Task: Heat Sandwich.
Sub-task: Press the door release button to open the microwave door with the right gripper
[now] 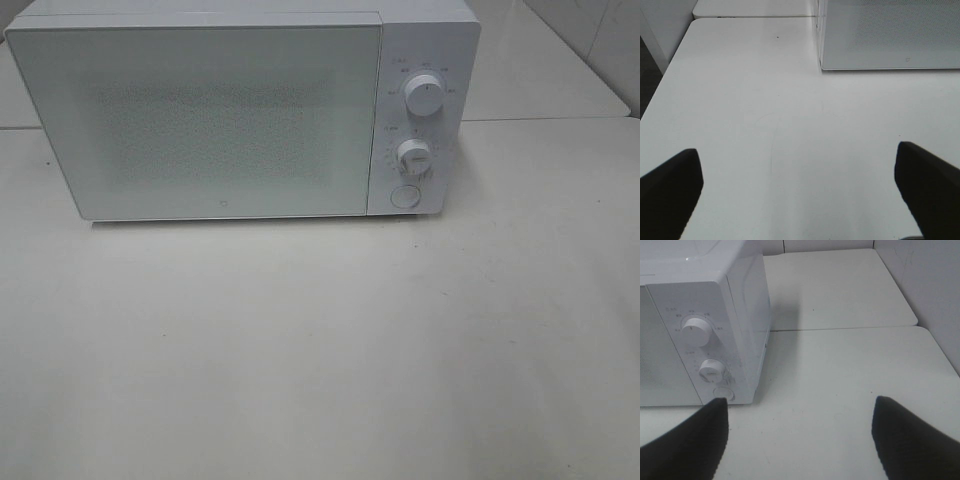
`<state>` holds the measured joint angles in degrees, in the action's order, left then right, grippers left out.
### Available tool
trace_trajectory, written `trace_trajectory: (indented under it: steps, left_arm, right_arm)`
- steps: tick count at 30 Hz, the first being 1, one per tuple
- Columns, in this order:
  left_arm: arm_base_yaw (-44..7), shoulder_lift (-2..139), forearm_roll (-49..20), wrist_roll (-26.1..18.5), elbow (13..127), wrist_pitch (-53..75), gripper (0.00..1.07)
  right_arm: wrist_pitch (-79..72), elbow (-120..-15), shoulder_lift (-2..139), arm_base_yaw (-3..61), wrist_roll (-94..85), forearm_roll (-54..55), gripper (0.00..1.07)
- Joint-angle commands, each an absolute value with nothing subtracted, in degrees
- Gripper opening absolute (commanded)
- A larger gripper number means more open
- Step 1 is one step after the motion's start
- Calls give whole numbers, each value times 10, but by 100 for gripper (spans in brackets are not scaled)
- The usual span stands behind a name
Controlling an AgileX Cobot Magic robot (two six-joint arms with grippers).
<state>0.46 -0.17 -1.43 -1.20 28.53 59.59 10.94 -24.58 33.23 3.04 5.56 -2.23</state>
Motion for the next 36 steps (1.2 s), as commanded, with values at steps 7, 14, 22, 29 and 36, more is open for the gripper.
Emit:
trace_trajectory:
  steps: [7, 14, 22, 29, 36]
  left_arm:
    - [6, -17, -15, -12, 284, 594, 100]
    - [6, -17, -15, -12, 284, 594, 100]
    - [6, -17, -15, -12, 284, 594, 100]
    - [6, -17, -15, -12, 284, 594, 100]
    - [6, -17, -15, -12, 284, 594, 100]
  right_arm:
    - [-69, -245, 462, 28, 50, -28, 76]
    - [-239, -239, 574, 28, 56, -28, 76]
    - [-339, -234, 687, 28, 53, -39, 76]
    - [-395, -234, 777, 52, 38, -46, 76]
    - [-459, -234, 861, 170, -89, 134, 76]
